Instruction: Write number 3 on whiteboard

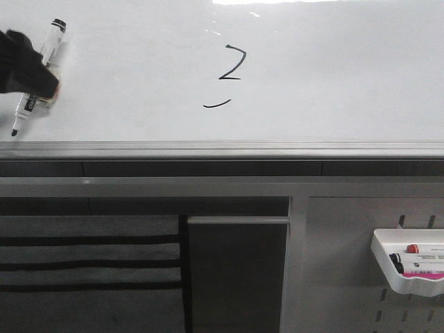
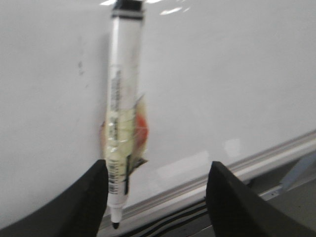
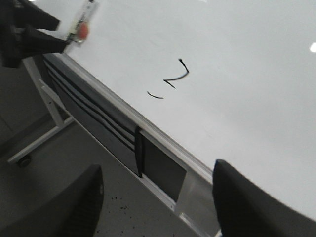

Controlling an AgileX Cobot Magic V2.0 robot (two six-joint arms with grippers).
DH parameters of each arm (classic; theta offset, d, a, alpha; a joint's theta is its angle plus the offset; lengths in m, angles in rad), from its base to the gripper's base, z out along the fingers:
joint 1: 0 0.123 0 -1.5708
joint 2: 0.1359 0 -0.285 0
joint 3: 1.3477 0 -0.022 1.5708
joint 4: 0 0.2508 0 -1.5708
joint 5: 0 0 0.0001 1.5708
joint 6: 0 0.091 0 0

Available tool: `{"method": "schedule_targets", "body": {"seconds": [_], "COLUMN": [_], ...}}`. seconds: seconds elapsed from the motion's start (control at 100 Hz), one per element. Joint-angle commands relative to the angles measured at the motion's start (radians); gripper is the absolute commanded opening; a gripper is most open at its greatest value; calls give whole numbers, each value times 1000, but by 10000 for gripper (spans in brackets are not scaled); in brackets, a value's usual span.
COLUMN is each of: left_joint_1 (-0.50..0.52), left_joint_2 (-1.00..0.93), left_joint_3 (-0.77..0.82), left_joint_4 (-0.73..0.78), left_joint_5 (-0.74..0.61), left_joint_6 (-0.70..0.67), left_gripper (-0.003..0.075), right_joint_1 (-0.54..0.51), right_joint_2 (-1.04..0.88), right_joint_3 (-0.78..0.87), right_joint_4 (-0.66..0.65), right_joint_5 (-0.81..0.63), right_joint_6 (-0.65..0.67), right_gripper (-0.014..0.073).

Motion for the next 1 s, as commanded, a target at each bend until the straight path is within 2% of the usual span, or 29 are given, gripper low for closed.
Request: {"method": "schedule_targets", "body": {"seconds": [0.0,0.07,0.1,0.16,0.31,0.4,0.51,0.6,0.7,0.78,0.85,0.99], "left_joint_1": [4,17,23,58,158,215,272,290,294,294,294,294], "left_joint_2": [-106,-173,-195,-244,-357,-429,-544,-631,-691,-708,-708,-706], "left_joint_3": [-26,-26,-26,-26,-26,-21,21,83,156,198,223,247], "left_joint_4": [36,98,140,281,679,764,723,669,663,663,658,656], "left_joint_5": [63,110,131,198,433,473,367,258,144,70,-1,-12], "left_joint_6": [-17,-72,-103,-251,-624,-745,-751,-751,-751,-751,-751,-751], "left_gripper": [407,407,407,407,406,405,395,342,218,80,-20,-20], "right_joint_1": [-7,-7,-7,-7,-7,-7,-7,-7,-7,-7,-7,-7], "right_joint_2": [-26,-36,-43,-57,-136,-204,-279,-339,-393,-414,-419,-419], "right_joint_3": [-24,-24,-24,-13,101,230,367,433,457,457,457,457], "right_joint_4": [-119,-285,-328,-440,-599,-666,-650,-607,-596,-605,-622,-623], "right_joint_5": [-59,-52,-42,-19,-80,-194,-354,-438,-467,-467,-477,-476], "right_joint_6": [190,389,436,566,705,802,870,874,874,868,868,868], "right_gripper": [420,417,417,417,417,411,328,216,58,-65,-68,-68]}}
